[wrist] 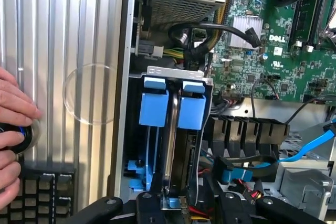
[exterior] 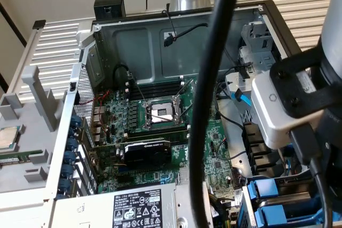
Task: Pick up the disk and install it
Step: 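Insert the first disk wire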
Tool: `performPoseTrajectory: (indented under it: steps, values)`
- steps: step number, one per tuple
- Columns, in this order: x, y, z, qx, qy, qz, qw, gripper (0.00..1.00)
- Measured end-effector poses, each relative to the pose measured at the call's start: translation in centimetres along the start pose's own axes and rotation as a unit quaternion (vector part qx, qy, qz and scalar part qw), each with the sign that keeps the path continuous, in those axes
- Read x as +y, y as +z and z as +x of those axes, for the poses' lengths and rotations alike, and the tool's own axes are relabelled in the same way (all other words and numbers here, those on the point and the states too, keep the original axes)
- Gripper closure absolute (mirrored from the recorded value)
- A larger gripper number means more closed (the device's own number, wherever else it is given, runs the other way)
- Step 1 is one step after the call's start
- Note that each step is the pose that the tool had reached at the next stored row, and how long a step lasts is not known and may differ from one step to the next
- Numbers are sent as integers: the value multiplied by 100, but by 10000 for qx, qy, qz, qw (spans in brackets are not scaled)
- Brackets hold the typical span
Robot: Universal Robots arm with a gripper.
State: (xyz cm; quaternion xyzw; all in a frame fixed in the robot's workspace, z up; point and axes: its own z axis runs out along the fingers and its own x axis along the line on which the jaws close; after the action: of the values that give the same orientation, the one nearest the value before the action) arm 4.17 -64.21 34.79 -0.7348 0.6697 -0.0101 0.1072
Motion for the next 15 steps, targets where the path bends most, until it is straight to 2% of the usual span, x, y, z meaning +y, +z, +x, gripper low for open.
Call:
performPoseTrajectory:
  steps: [6, 12, 15]
  values:
    - [-42, 47, 20, -43, -55, -10, 10000, 56]
    - [-58, 61, 25, -60, -76, -21, 10000, 56]
    - [-57, 75, 28, -79, -83, -21, 9999, 56]
